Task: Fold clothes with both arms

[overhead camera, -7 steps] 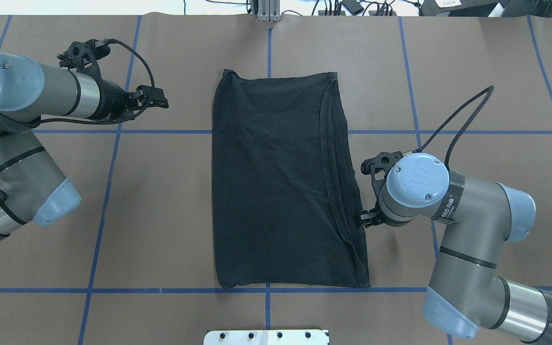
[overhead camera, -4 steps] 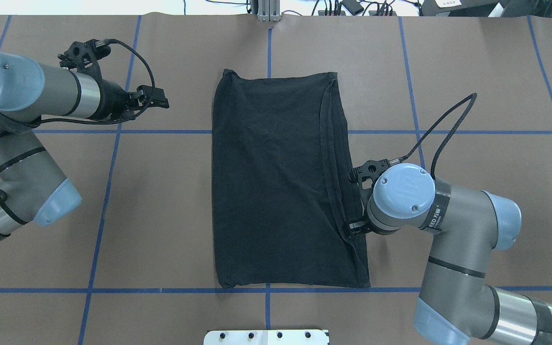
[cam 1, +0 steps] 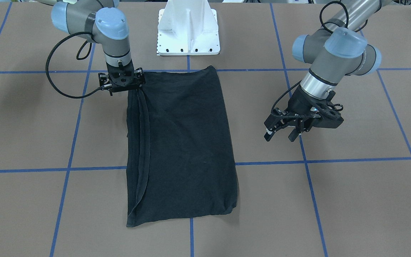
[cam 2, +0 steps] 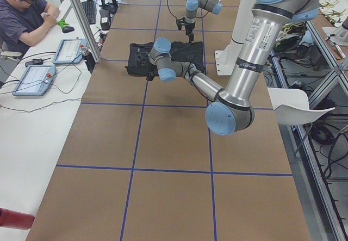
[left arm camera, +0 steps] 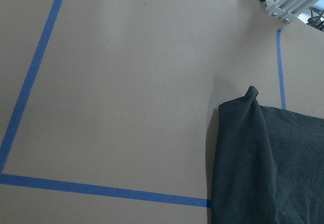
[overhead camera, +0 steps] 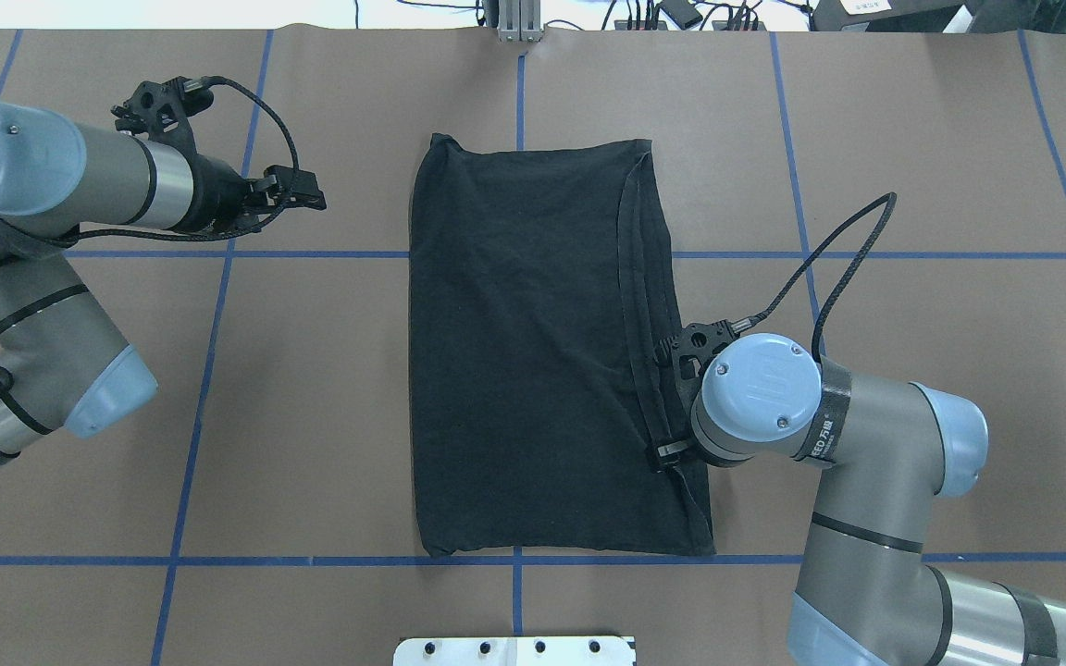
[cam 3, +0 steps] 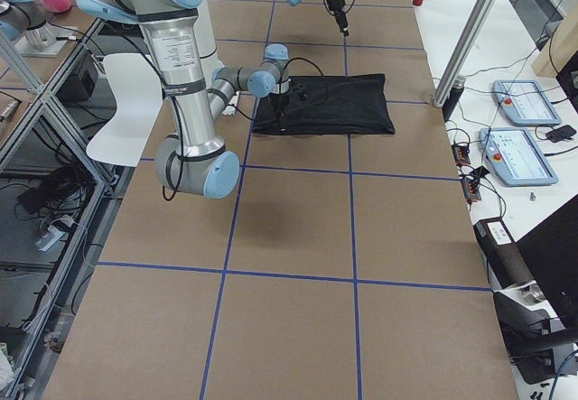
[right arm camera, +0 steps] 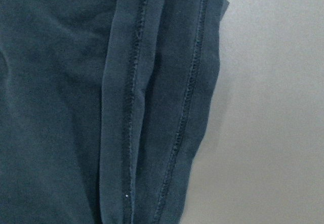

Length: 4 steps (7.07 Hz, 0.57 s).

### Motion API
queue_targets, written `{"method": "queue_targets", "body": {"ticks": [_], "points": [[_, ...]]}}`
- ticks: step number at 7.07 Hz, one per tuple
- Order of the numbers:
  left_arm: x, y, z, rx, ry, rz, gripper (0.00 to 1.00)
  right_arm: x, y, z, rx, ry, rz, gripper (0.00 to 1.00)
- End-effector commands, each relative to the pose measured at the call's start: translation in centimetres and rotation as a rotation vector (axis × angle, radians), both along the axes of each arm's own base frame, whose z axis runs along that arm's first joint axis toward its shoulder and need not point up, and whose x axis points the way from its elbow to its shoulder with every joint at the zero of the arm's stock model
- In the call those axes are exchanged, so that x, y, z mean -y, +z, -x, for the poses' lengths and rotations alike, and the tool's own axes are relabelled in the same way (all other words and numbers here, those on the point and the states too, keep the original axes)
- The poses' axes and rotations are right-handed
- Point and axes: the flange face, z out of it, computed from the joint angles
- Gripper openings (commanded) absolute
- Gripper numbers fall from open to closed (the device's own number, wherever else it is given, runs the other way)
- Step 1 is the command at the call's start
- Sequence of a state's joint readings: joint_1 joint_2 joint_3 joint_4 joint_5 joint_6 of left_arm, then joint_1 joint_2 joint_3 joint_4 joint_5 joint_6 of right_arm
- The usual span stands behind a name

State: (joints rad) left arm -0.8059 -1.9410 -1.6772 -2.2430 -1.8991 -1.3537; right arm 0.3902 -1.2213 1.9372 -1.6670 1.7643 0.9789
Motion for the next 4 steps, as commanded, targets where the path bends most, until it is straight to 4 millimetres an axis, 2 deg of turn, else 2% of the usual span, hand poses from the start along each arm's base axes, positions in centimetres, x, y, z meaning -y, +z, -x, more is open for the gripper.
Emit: {"method": "queue_targets", "body": {"ticks": [1,2,4], "points": [[0.0,0.1,-0.2,0.001,0.002,0.002,1.0,-0.1,0.1,0.4,-0.002,-0.005,-0.002,1.0],[0.0,0.0,-0.3,-0.001,0.003,0.002,1.0,-0.1,0.8,0.9,-0.017,-0.008,0.003,1.0],[0.0,0.0,-0.3,-0.001,0.003,0.002,1.0,0.0,0.1,1.4,-0.01,-0.01,0.002,1.0]]}}
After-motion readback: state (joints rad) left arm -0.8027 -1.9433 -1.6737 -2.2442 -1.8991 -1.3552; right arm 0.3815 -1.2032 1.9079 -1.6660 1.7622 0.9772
